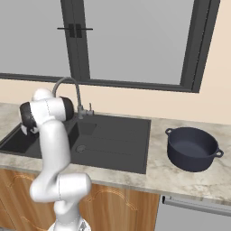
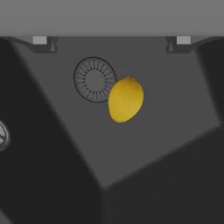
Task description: Dump the lemon from the pot into the sink. Then turn on the water and wash the lemon. Then turn off the water and put the lemon back in the pot.
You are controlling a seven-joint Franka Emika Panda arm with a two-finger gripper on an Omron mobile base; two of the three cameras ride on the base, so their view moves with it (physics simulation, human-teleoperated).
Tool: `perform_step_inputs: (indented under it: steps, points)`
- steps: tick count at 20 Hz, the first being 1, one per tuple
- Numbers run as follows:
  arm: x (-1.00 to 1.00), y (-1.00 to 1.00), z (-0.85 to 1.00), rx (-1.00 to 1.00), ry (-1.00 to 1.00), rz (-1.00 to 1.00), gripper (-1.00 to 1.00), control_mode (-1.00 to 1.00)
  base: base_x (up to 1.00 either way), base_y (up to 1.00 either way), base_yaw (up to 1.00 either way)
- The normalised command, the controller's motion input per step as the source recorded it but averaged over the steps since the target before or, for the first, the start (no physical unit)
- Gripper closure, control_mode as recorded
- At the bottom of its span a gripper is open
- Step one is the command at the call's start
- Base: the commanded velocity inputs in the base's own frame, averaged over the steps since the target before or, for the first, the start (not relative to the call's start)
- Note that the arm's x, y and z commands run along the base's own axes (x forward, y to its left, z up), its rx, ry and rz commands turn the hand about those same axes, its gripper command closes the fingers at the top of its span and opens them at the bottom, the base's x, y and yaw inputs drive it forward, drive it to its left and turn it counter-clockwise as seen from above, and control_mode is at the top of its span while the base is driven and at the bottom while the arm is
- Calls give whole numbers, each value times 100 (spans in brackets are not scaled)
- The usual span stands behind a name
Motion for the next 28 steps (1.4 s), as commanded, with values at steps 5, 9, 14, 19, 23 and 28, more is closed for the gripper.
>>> perform_step_inputs:
  steps: [5, 9, 14, 19, 23, 28]
  points:
    - [-52, 0, 72, -6, -7, 3, -100, -100, 0, 0, 0]
    - [-51, -41, 55, -13, -16, 15, -100, -100, 0, 0, 0]
    - [-49, -52, 57, -14, -17, 14, -100, -100, 0, 0, 0]
    - [-22, -84, 69, -2, -3, 12, -100, -100, 0, 0, 0]
    - [-20, -89, 65, 0, 0, 13, -100, -100, 0, 0, 0]
    - [-41, -73, 10, 0, -5, 23, -100, -100, 0, 0, 0]
